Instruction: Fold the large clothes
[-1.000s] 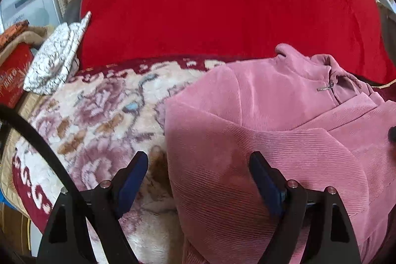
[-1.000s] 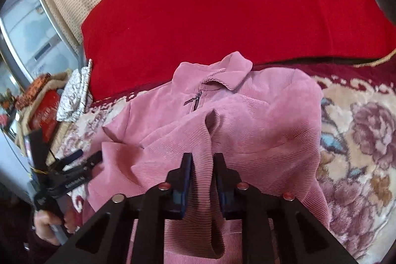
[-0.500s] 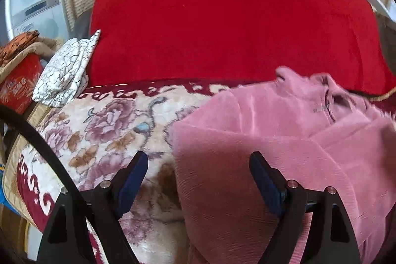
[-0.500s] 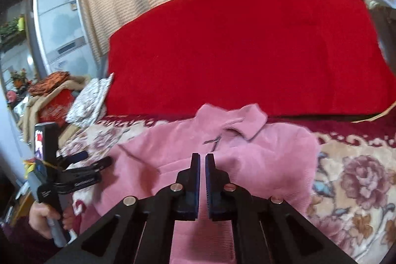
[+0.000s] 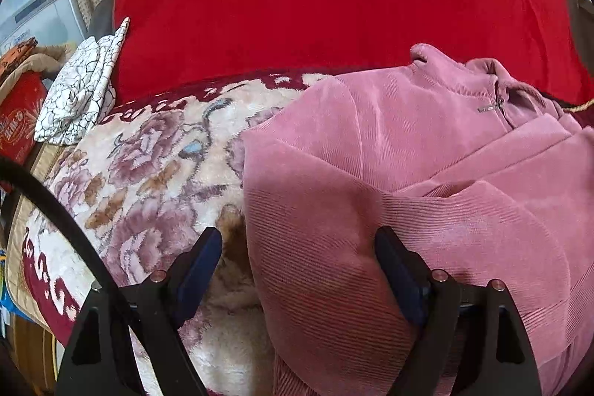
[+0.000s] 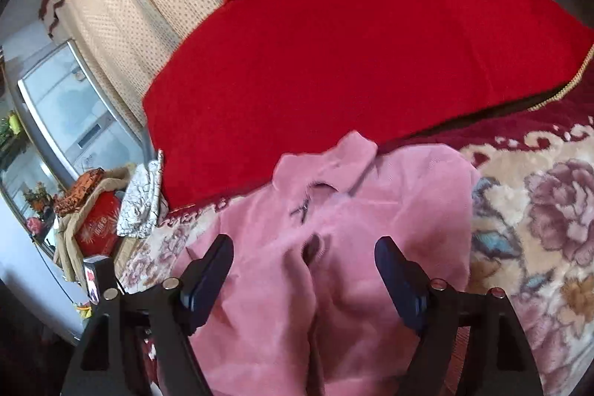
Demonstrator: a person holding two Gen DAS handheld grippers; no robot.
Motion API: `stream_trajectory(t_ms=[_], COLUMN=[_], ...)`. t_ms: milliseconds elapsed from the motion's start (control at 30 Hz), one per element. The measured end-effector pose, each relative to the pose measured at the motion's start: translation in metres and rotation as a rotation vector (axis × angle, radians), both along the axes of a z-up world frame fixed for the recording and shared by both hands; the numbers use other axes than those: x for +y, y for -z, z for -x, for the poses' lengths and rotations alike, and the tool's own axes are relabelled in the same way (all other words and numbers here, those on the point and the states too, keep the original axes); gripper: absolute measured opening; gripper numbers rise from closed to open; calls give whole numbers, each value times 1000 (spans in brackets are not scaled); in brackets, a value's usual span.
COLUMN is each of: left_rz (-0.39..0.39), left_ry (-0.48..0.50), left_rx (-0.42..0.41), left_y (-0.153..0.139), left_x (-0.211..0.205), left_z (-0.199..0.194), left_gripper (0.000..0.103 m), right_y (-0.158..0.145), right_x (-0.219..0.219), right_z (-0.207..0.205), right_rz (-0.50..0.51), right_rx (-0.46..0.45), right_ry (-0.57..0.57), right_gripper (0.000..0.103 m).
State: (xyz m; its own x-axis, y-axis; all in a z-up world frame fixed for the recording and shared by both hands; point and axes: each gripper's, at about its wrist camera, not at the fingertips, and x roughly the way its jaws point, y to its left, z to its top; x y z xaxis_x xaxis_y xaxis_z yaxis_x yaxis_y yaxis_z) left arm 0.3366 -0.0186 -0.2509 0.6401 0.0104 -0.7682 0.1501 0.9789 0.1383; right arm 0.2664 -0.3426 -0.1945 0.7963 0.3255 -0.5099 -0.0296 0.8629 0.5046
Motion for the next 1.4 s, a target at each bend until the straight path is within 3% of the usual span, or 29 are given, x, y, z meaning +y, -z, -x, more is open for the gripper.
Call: stream_trajectory(t_ms=[67,167,267,333,400,567,700,733,767,967,1033,1100,1133,1200,1233,1300,1400], left_rz=[-10,-15,1,11,15,5,4,6,9,3,23,-8,-43,-80,-62,-28,13], left_ry=[10,15,15,15,14,15,11,11,9,-16,1,32,42,48,38,29,7], left_rx=[-3,-1,6,10,12,8,7,2,-7,-186,-198,-133,-81,23,18,29,-14], left_y=[1,1,0,-1,-1,-1,-1,-2,-4,-35,-37,-24,-12,15,15,7,-3], left_x=[-1,0,3,5,5,4,3,3,4,6,3,-7,-13,-20,-18,-13,-4], left_z=[1,1,1,1,1,1,1,2,3,19,20,14,9,-1,-2,-3,2], left_gripper=[85,85,85,85,85,85,85,85,85,85,85,85,85,86,86,85,85], right_y=[-2,9,10,1,-2,25,39,37,33,-14,-21,-11,4,38,55,59,36], right_x=[14,42,66,77,78,55,48,49,50,52,42,18,2,-16,-22,-25,-37], right_z=[-5,-16,-12,-2,2,-19,-25,-24,-23,5,7,-4,-15,-33,-41,-44,-31], right_rz=[51,159,248,249,265,258,245,244,240,345,370,350,329,227,153,108,101], right_rx=[6,77,65,25,11,181,212,204,183,-28,-49,23,106,273,349,368,290], right_ry=[-57,-132,-200,-258,-247,-181,-186,-184,-185,-67,13,76,100,57,20,18,57], right_gripper=[73,34,22,21,21,24,23,20,7,7,7,7,7,12,13,16,17])
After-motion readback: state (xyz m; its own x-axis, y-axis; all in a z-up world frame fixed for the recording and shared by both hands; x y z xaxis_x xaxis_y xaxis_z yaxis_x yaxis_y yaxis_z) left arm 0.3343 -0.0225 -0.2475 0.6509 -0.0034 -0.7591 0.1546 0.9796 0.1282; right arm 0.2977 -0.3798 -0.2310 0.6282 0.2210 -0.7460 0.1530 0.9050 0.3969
